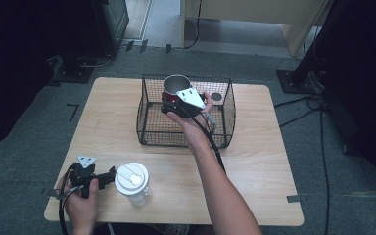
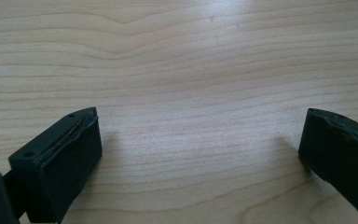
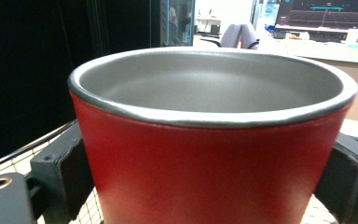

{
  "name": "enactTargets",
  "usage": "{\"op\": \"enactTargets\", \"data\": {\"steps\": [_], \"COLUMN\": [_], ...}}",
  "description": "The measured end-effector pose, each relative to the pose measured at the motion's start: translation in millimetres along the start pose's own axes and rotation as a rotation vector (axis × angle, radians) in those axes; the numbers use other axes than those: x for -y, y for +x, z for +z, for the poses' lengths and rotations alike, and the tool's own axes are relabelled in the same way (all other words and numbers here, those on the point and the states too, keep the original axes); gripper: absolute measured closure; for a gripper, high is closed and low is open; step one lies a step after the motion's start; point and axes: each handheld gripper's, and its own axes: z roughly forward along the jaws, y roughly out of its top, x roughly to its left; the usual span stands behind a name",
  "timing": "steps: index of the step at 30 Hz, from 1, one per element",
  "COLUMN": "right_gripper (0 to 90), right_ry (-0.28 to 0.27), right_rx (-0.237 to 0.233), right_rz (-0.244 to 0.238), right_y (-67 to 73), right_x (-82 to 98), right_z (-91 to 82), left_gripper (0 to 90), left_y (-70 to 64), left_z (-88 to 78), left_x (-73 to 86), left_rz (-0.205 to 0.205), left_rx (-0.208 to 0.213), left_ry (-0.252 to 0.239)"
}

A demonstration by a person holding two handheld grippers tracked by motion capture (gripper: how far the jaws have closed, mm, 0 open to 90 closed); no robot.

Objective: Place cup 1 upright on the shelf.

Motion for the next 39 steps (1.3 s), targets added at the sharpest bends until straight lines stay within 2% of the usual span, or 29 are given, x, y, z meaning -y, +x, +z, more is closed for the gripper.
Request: {"op": "enactTargets", "data": {"steps": [4, 10, 16, 21, 26, 29, 34, 39], "right_gripper": [7.4, 7.4, 7.4, 7.4, 7.3, 7.3, 7.2, 7.2], "right_ry": [-0.017, 0.001, 0.024, 0.06, 0.109, 0.134, 0.174, 0.205], "right_rx": [-0.021, -0.028, -0.021, -0.009, -0.036, -0.039, -0.04, -0.055], "right_rz": [0.043, 0.014, 0.044, 0.045, 0.022, 0.032, 0.009, 0.007], "right_y": [-2.8, -4.0, -8.2, -12.0, -9.0, -7.4, -6.5, -6.3], "right_x": [0.9, 6.5, 14.6, 22.1, 28.7, 32.4, 37.9, 40.9], "right_z": [10.6, 25.2, 38.7, 48.8, 55.2, 58.6, 62.7, 64.0], "left_gripper": [0.0, 0.0, 0.0, 0.0, 0.0, 0.0, 0.0, 0.0], "left_y": [-0.1, -0.1, -0.1, -0.1, -0.2, -0.1, -0.1, 0.0], "left_z": [0.0, -0.1, 0.0, 0.0, 0.1, 0.0, 0.0, 0.0], "left_x": [0.0, 0.0, 0.0, 0.0, 0.0, 0.0, 0.0, 0.0], "left_rz": [-0.001, -0.002, -0.002, -0.002, -0.003, -0.001, -0.001, -0.001], "left_rx": [0.0, 0.0, 0.0, 0.0, 0.0, 0.0, 0.0, 0.0], "left_ry": [0.0, 0.0, 0.0, -0.001, -0.001, 0.0, 0.0, 0.0]}}
